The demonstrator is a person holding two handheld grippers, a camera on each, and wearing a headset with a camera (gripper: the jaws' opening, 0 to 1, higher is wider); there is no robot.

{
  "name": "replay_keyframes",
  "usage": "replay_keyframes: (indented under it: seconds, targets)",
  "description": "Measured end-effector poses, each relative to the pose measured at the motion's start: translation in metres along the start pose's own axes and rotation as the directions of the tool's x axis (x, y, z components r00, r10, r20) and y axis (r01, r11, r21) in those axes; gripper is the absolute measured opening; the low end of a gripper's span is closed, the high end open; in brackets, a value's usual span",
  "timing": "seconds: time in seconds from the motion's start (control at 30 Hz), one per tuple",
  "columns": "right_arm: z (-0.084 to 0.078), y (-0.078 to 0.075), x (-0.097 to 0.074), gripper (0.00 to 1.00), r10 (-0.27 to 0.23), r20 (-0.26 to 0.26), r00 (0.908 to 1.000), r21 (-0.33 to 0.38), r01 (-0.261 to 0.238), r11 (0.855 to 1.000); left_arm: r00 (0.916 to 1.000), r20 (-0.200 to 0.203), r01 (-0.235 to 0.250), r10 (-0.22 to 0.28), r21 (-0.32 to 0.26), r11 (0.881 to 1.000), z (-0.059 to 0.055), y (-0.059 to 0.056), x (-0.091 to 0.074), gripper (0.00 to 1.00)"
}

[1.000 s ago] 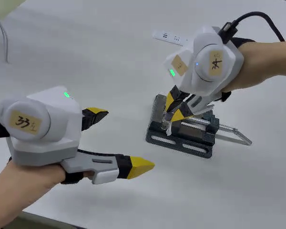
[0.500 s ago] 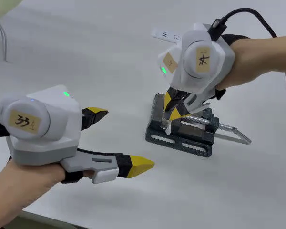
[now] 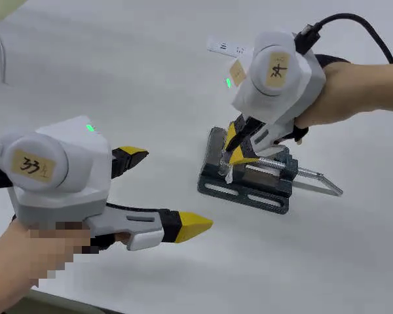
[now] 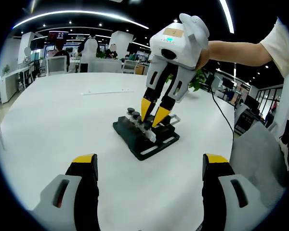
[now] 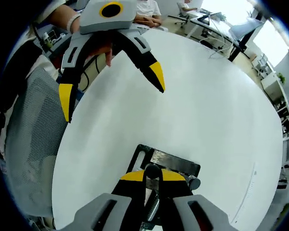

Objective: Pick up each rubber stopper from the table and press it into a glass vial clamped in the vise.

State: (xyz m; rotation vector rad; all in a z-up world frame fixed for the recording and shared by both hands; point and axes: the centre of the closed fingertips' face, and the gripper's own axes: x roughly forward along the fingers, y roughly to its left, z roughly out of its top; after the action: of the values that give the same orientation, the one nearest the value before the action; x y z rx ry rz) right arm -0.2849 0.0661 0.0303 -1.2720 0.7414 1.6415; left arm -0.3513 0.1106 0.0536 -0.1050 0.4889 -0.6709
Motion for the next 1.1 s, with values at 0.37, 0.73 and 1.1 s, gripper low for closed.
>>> replay_keyframes:
  seconds: [0.37, 0.73, 1.1]
  targets:
    - [0.0007, 0.0027, 0.0006, 0.04, -0.032, 0.020, 0.9993, 0.076, 0.031, 0.997, 1.0000, -0.001, 0.008, -0.008, 0.002, 1.000, 0.0010, -0.0030, 0.0022, 0.88]
    - [0.0019, 0.0038, 0.0008, 0.06, -0.015, 0.039, 0.9991, -0.024, 0.016, 1.000, 0.9999, -0.001, 0.010, -0.010, 0.000, 1.000, 0.0016, -0.0033, 0.0010, 0.88]
    - [0.0016, 0.0016, 0.0009, 0.07, -0.006, 0.026, 0.9996, -0.043, 0.007, 0.999, 0.9999, -0.004, 0.014, -0.014, -0.002, 1.000, 0.0003, -0.0036, 0.0016, 0.88]
